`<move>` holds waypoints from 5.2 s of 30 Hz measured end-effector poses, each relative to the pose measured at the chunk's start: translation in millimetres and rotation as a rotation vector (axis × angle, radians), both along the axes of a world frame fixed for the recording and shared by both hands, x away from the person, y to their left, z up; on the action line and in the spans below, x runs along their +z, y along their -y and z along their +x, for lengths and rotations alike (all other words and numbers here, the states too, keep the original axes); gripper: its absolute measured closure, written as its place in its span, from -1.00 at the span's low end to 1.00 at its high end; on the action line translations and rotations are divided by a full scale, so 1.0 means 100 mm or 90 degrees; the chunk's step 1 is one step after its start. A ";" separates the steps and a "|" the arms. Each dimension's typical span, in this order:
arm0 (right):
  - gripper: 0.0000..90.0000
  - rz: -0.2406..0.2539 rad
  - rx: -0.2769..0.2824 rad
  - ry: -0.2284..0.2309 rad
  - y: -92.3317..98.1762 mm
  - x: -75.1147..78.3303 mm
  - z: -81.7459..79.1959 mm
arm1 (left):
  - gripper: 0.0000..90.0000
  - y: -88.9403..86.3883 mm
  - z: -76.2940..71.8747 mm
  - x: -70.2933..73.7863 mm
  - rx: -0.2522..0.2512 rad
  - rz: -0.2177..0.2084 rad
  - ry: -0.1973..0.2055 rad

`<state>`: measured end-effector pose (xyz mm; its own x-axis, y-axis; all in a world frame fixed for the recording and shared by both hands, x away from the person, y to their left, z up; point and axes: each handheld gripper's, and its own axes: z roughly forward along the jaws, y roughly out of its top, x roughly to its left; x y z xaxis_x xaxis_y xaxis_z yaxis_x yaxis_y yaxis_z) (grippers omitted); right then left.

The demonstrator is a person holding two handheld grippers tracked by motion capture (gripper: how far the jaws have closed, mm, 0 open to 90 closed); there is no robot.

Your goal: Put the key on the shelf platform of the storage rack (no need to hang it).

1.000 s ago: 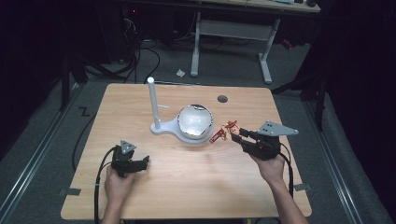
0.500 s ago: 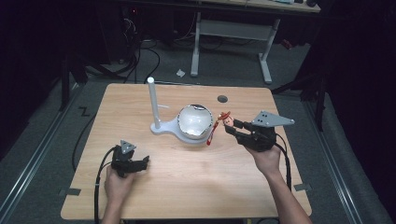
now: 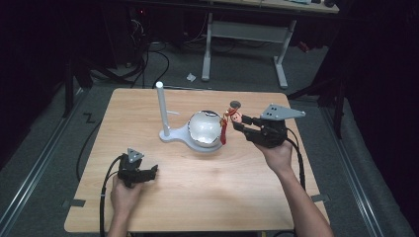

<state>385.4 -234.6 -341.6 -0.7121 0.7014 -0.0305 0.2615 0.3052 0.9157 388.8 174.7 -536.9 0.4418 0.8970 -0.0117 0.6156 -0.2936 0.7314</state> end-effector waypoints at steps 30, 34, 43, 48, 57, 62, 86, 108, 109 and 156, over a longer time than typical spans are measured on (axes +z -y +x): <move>0.48 0.000 -0.023 -0.031 -0.22 -0.13 0.50 | -0.58 0.00 0.00 0.00 0.000 0.000 0.000; 0.48 -0.007 -0.025 -0.042 -0.25 -0.20 0.53 | -0.58 0.00 0.00 0.00 0.000 0.000 0.000; 0.48 -0.023 -0.019 -0.066 -0.34 -0.35 0.61 | -0.58 0.00 0.00 0.00 0.000 0.000 0.000; 0.48 -0.024 -0.019 -0.084 -0.37 -0.45 0.65 | -0.59 0.00 0.00 0.00 0.000 0.000 0.000; 0.48 -0.040 -0.012 -0.106 -0.45 -0.59 0.72 | -0.59 0.00 0.00 0.00 0.000 0.000 0.000; 0.48 -0.031 -0.015 -0.122 -0.45 -0.64 0.77 | -0.59 0.00 0.00 0.00 0.000 0.000 0.000; 0.47 -0.080 -0.039 -0.176 -0.57 -0.99 0.98 | -0.58 0.00 0.00 0.00 0.001 -0.001 0.000; 0.31 -0.089 -0.035 -0.178 -0.61 -1.02 0.96 | -0.58 0.00 0.00 0.00 0.000 -0.002 0.000; 0.31 -0.090 -0.033 -0.178 -0.60 -1.01 0.96 | -0.58 0.00 0.00 0.00 0.000 -0.002 0.000; 0.11 -0.020 -0.090 -0.150 0.14 -0.69 0.63 | -0.58 0.00 0.00 0.00 0.000 -0.001 0.000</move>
<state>447.9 -248.1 -410.2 -0.5972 0.7957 0.1013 0.5079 0.2774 0.8155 388.8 174.7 -536.9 0.4421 0.8969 -0.0131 0.6157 -0.2929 0.7315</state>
